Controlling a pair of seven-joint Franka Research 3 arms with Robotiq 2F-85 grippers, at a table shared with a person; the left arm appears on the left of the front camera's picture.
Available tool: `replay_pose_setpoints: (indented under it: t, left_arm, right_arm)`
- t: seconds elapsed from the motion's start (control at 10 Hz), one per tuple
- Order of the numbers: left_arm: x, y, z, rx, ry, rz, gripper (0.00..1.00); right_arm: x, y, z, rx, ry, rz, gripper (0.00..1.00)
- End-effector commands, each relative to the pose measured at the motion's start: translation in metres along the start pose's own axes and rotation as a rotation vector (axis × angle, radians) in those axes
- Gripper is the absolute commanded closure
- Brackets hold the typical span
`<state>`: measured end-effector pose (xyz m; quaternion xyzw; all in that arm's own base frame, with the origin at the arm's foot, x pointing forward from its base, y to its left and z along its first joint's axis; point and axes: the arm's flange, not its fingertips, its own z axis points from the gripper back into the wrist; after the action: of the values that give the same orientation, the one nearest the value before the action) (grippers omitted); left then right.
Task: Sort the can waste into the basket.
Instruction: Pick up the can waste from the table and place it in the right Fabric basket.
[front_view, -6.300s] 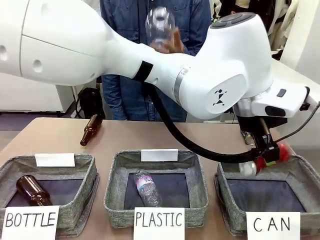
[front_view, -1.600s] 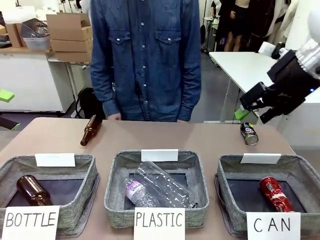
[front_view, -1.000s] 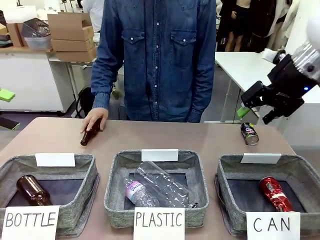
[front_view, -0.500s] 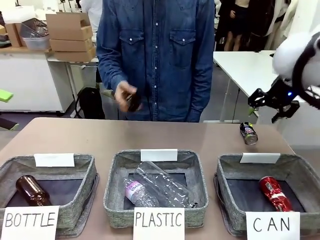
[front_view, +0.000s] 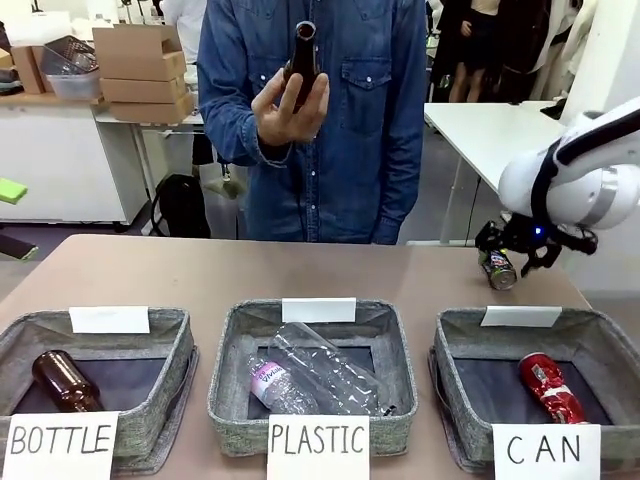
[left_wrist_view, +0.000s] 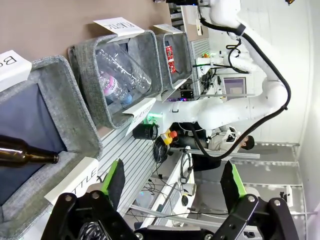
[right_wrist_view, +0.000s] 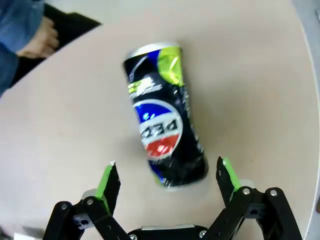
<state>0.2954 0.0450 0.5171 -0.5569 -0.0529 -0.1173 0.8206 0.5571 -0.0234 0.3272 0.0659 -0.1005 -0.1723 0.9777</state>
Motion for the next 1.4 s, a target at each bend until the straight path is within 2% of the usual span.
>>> replay_pose_setpoints:
  t: [0.0,0.2,0.8,0.9,1.0,1.1,1.3]
  left_arm:
    - [-0.003,0.000,0.004,0.002,0.013,-0.017,0.00]
    - [-0.003,0.000,0.004,0.002,0.013,-0.017,0.00]
    - [-0.003,0.000,0.004,0.002,0.013,-0.017,0.00]
    - [-0.003,0.000,0.004,0.002,0.013,-0.017,0.00]
    - [-0.003,0.000,0.004,0.002,0.013,-0.017,0.00]
    - [-0.003,0.000,0.004,0.002,0.013,-0.017,0.00]
    - [-0.003,0.000,0.004,0.002,0.013,-0.017,0.00]
  right_arm:
    - [0.015,0.003,-0.012,-0.046,-0.037,-0.063,0.00]
    - [0.020,0.002,-0.025,-0.060,-0.067,-0.099,0.00]
    - [0.021,0.008,-0.023,-0.086,-0.078,-0.105,0.00]
    - [0.020,0.012,-0.022,-0.118,-0.095,-0.091,0.50]
    - [0.020,0.012,-0.021,-0.121,-0.089,-0.088,0.59]
    - [0.020,0.012,-0.022,-0.124,-0.086,-0.088,1.00]
    - [0.019,0.012,-0.022,-0.131,-0.073,-0.078,1.00]
